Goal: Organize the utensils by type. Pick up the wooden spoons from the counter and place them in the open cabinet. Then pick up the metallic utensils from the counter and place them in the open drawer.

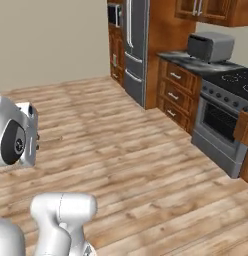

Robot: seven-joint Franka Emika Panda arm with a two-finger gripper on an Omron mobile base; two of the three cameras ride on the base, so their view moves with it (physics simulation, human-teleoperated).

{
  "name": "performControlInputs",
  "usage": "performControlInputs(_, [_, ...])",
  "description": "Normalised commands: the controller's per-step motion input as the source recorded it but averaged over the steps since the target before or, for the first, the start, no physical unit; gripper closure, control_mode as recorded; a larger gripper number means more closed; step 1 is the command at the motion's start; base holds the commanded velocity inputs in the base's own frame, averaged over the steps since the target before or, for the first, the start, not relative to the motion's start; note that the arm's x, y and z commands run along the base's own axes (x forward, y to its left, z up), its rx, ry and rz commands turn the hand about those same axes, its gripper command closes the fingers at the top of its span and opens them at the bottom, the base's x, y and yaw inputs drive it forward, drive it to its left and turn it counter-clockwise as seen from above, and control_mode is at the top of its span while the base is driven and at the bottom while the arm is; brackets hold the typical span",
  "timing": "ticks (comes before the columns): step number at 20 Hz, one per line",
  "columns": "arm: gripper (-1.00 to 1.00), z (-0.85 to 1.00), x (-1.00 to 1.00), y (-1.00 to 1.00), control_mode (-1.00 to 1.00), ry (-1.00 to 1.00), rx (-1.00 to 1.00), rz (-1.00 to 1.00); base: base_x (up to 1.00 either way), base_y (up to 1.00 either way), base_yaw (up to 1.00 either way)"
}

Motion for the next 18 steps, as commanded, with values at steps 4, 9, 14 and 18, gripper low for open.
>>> performControlInputs(4, [1.0, 0.0, 0.0, 0.0, 1.0, 0.0, 0.0, 0.0, 0.12, -0.07, -0.88])
performControlInputs(9, [1.0, 0.0, 0.0, 0.0, 1.0, 0.0, 0.0, 0.0, 0.2, -0.05, -0.85])
performControlInputs(14, [1.0, 0.0, 0.0, 0.0, 1.0, 0.0, 0.0, 0.0, 0.37, -0.01, -0.78])
performControlInputs(18, [1.0, 0.0, 0.0, 0.0, 1.0, 0.0, 0.0, 0.0, 0.58, 0.0, -0.6])
